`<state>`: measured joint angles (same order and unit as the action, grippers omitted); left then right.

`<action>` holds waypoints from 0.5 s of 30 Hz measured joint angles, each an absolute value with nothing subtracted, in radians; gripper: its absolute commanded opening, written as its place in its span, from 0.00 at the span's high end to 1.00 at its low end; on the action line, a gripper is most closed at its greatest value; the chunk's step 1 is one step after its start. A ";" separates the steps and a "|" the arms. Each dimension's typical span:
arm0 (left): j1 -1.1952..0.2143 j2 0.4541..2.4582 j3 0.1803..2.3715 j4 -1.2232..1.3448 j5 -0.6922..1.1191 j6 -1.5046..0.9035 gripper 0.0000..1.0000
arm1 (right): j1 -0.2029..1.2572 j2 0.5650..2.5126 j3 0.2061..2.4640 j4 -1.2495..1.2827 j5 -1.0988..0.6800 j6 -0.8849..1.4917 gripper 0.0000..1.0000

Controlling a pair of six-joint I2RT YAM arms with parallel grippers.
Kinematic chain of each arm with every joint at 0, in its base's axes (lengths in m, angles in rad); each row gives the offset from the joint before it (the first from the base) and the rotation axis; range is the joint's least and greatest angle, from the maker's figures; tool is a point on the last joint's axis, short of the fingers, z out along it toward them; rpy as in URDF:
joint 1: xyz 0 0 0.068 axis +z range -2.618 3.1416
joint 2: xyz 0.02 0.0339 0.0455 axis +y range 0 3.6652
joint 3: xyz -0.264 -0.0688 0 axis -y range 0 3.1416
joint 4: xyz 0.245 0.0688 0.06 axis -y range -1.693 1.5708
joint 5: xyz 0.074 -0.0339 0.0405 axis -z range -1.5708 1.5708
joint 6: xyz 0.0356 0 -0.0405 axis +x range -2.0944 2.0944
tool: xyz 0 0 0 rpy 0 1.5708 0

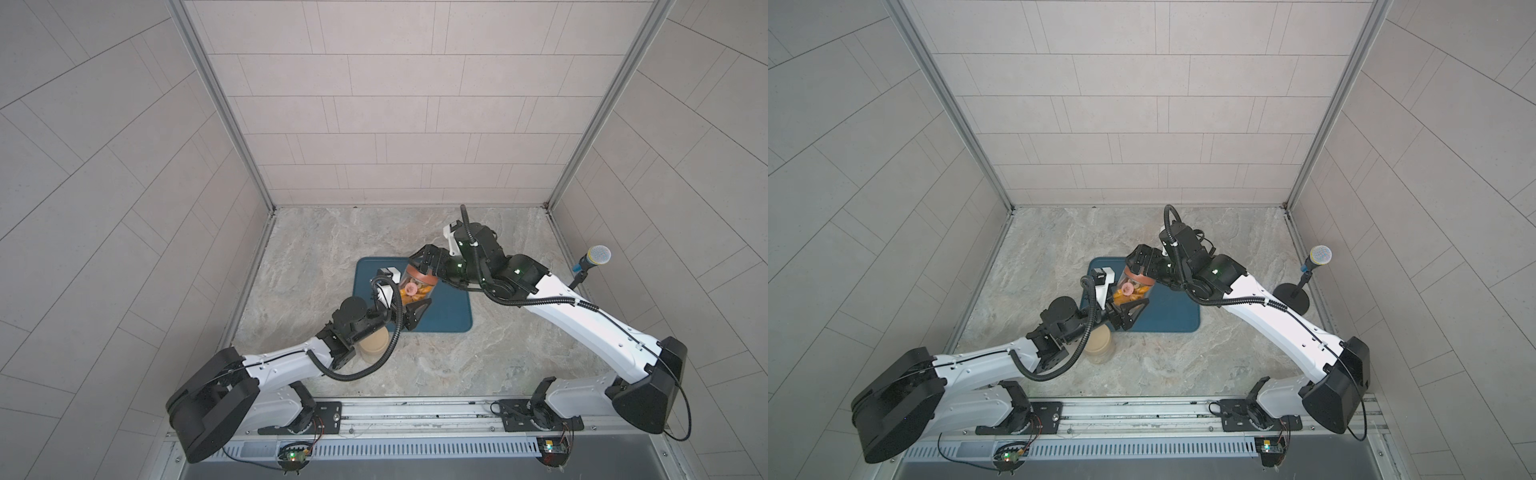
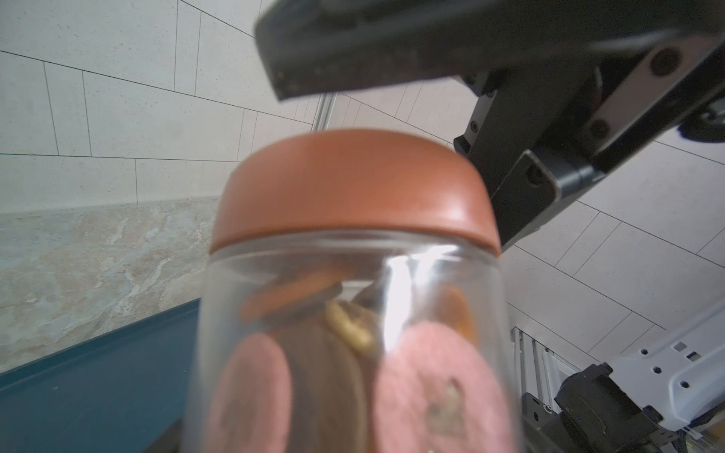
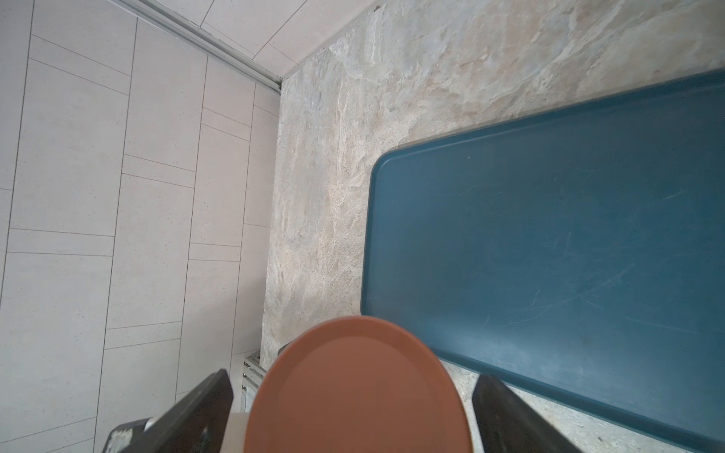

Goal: Pour the cookies out of the jar
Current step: Unscrew the lid from the jar.

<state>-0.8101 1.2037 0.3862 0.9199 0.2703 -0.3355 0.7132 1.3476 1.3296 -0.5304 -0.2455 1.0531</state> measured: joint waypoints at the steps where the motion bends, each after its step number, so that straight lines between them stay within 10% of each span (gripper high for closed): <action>1: -0.810 1.204 0.387 0.920 0.270 -0.335 1.00 | 0.716 1.350 1.330 -0.533 -0.244 1.056 0.00; 11: -0.810 1.204 0.387 0.912 0.279 -0.333 1.00 | 0.728 1.378 1.332 -0.537 -0.247 1.063 0.22; 15: -0.809 1.204 0.387 0.909 0.278 -0.336 1.00 | 0.728 1.380 1.332 -0.533 -0.249 1.059 0.69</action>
